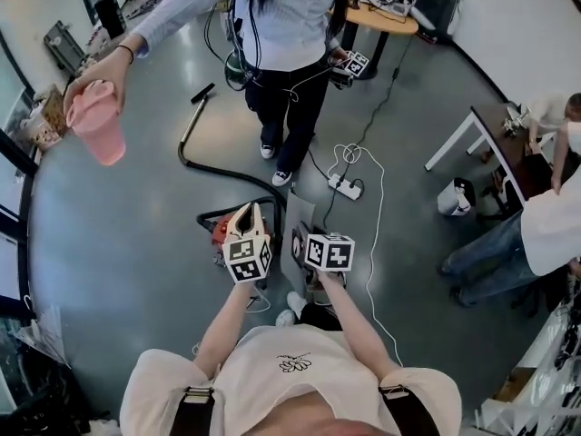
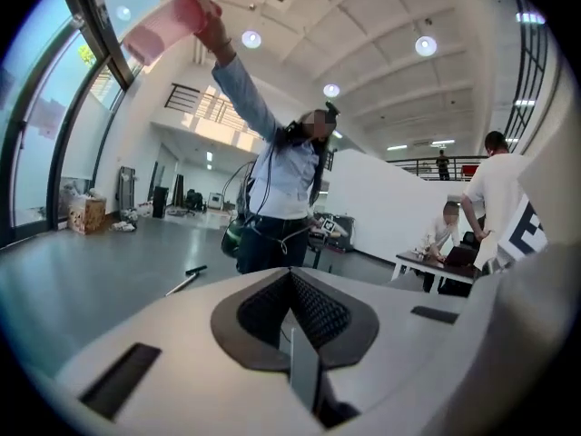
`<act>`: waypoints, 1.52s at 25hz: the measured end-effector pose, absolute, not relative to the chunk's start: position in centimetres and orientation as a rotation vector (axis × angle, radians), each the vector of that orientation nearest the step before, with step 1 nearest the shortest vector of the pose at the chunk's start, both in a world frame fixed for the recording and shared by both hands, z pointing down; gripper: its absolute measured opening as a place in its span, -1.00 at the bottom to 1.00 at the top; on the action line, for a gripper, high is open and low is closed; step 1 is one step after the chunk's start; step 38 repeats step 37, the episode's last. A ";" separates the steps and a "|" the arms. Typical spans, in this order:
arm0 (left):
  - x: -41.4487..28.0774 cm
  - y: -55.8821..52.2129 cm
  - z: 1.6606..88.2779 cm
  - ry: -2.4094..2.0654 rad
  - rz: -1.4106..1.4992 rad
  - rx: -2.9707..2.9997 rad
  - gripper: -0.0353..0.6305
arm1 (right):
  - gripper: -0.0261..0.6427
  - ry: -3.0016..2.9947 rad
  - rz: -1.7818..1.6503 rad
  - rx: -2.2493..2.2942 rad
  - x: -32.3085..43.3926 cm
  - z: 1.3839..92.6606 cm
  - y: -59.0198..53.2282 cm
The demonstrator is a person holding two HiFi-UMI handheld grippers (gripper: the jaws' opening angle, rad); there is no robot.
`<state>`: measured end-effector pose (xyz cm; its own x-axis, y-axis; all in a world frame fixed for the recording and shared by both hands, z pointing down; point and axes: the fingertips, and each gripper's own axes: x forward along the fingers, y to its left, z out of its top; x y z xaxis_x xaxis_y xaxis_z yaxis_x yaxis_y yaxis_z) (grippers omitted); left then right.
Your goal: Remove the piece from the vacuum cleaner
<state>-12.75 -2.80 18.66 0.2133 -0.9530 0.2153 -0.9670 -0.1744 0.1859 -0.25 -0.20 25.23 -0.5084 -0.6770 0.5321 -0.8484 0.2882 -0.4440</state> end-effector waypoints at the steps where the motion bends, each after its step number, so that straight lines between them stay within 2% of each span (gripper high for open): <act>1: -12.7 -2.7 16.9 -1.829 0.043 2.228 -0.89 | -0.85 -2.360 1.032 1.418 0.1 23.2 -0.2; 6: -12.4 -2.2 10.4 -1.905 -0.073 2.327 -0.89 | -0.85 -2.512 0.937 1.481 2.7 15.8 -0.6; 12: -12.6 -2.4 8.3 -1.956 -0.104 2.383 -0.89 | -0.85 -2.560 0.773 1.521 3.1 12.5 -1.5; 19: -12.4 -3.3 7.2 -1.985 -0.141 2.408 -0.89 | -0.85 -2.577 0.631 1.580 3.6 10.7 -2.3; 38: -11.2 -4.1 7.5 -1.940 -0.127 2.412 -0.89 | -0.85 -2.604 0.628 1.616 4.4 9.7 -2.7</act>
